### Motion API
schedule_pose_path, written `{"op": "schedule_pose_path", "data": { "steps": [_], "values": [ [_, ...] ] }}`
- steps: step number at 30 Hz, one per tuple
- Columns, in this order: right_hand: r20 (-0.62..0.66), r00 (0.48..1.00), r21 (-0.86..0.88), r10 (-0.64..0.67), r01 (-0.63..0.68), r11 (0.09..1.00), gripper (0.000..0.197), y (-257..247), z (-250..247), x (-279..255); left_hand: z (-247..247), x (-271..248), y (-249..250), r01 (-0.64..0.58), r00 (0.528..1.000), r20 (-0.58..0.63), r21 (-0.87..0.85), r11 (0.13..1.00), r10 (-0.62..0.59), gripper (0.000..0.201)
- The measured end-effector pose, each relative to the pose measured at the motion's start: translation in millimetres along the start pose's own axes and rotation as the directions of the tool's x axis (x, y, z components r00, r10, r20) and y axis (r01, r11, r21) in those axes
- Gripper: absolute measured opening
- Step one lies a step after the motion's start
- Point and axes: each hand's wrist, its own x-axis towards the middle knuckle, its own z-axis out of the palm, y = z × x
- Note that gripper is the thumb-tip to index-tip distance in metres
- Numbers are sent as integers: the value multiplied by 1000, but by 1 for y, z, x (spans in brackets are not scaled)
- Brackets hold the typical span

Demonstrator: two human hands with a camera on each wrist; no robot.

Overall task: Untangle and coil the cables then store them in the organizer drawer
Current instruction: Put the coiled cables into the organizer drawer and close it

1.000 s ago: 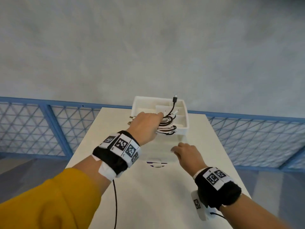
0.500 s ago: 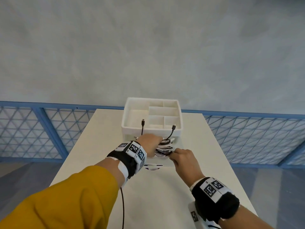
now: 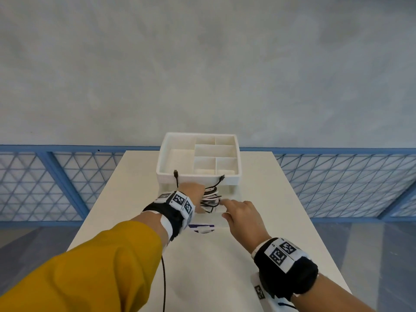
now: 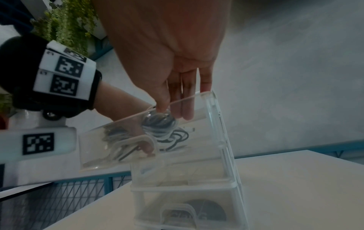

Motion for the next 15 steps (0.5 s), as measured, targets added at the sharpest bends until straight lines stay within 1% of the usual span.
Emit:
{"op": "schedule_pose_path", "data": {
  "steps": [2, 3, 4, 6, 7, 8, 9, 10, 11, 12, 13, 14, 15],
  "values": [
    [126, 992, 34, -7, 3, 999, 49, -2, -1, 3, -1, 0, -5, 0, 998, 66, -200, 980, 13, 41],
    [185, 983, 41, -9, 1, 999, 58, -5, -3, 3, -1, -1, -7, -1, 997, 75, -282, 960, 23, 43],
    [225, 974, 21, -19, 15, 1000, 59, -6, -3, 4, -2, -3, -7, -13, 997, 70, -347, 938, 40, 44],
    [257, 964, -58, -70, 87, 995, 56, -7, -1, 6, -6, -10, -8, -65, 995, 47, -408, 911, 92, 46],
    [269, 960, -109, -77, 110, 988, 63, -7, 0, 8, -9, -16, -7, -104, 992, 25, -417, 903, 125, 42],
    [280, 957, -147, -76, 121, 982, 75, -5, 1, 9, -11, -21, -7, -142, 988, -3, -426, 893, 155, 36],
    [318, 946, -179, -67, 129, 975, 86, -1, 3, 10, -14, -28, -7, -182, 983, -51, -444, 877, 178, 31],
    [370, 928, -209, -53, 139, 968, 91, 1, 5, 11, -17, -35, -8, -205, 978, -126, -462, 863, 165, 30],
    [400, 916, -221, -45, 144, 965, 93, 3, 4, 12, -17, -41, -11, -210, 965, -243, -476, 854, 102, 34],
    [407, 912, -221, -45, 146, 964, 93, 3, 5, 13, -18, -46, -16, -192, 923, -384, -481, 856, -9, 36],
    [410, 911, -218, -45, 146, 965, 91, 3, 4, 15, -17, -50, -21, -142, 851, -504, -497, 856, -151, 37],
    [415, 909, -217, -38, 139, 966, 88, 3, 7, 16, -17, -55, -25, -65, 781, -553, -535, 842, -291, 36],
    [416, 909, -210, -34, 132, 969, 84, 3, 8, 16, -17, -58, -27, 27, 758, -517, -584, 811, -398, 38]
  ]
}}
